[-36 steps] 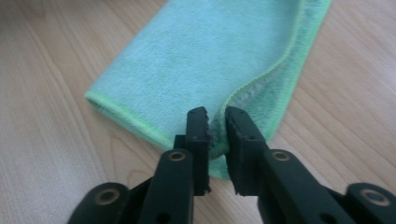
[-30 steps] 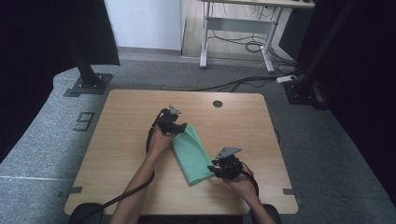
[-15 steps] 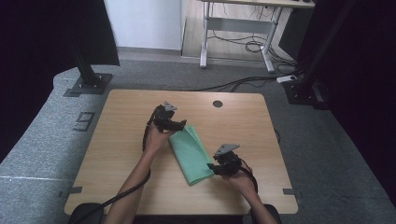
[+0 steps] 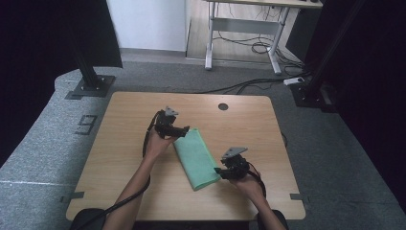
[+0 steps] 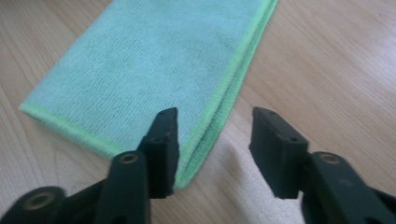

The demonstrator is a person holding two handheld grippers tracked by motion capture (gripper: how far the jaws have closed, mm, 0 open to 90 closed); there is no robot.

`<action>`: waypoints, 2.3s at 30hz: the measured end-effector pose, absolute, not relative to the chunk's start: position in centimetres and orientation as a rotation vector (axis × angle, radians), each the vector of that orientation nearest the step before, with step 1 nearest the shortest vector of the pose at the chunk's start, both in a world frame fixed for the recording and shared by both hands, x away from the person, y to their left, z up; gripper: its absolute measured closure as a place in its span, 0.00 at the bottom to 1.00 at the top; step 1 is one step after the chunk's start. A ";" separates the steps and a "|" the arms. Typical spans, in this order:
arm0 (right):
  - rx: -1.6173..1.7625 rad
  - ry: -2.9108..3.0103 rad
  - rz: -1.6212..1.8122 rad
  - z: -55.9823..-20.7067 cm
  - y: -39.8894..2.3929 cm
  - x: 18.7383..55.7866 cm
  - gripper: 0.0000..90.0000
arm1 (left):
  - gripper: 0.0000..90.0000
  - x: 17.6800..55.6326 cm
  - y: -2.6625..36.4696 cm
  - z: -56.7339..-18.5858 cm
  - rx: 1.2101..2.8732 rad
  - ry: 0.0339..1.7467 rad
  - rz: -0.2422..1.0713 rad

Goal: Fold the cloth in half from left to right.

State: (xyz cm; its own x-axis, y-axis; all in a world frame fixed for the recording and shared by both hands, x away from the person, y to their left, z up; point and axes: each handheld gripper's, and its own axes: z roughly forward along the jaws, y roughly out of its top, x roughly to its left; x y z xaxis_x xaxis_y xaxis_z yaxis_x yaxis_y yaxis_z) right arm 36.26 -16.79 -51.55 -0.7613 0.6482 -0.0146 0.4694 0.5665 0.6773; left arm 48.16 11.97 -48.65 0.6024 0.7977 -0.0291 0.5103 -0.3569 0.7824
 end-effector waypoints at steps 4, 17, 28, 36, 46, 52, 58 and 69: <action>0.929 2.542 0.968 -51.8 -16.6 36.6 0.42 | 0.07 46.6 12.5 -49.6 2.060 1.033 0.438; 0.922 2.547 0.879 -53.3 -17.3 36.8 0.40 | 0.01 41.7 12.6 -53.5 2.153 1.037 0.370; 0.933 2.555 0.914 -53.7 -17.6 36.5 0.40 | 0.01 41.5 12.1 -54.9 2.206 1.045 0.406; 0.911 2.576 0.936 -53.7 -16.9 35.9 0.41 | 0.00 42.4 12.5 -54.8 2.215 1.051 0.413; 0.848 2.609 0.945 -53.7 -14.3 35.4 0.41 | 0.00 44.1 13.4 -54.7 2.219 1.076 0.429; 0.827 2.612 0.935 -53.6 -12.9 35.5 0.41 | 0.00 45.1 13.7 -54.7 2.218 1.091 0.440; 0.846 2.619 0.954 -53.8 -12.5 35.9 0.38 | 0.00 45.4 13.8 -54.7 2.214 1.083 0.439; 0.863 2.602 1.017 -53.5 -13.1 36.1 0.34 | 0.03 43.7 14.0 -52.7 2.206 1.009 0.429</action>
State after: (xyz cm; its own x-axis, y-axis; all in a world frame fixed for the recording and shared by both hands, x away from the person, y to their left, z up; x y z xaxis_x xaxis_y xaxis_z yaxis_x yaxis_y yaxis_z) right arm 36.06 -13.08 -53.50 -0.8041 0.5944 0.0105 0.4440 0.5886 0.6756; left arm 43.75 14.01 -52.66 0.6476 0.7617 0.0208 0.5432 -0.4806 0.6885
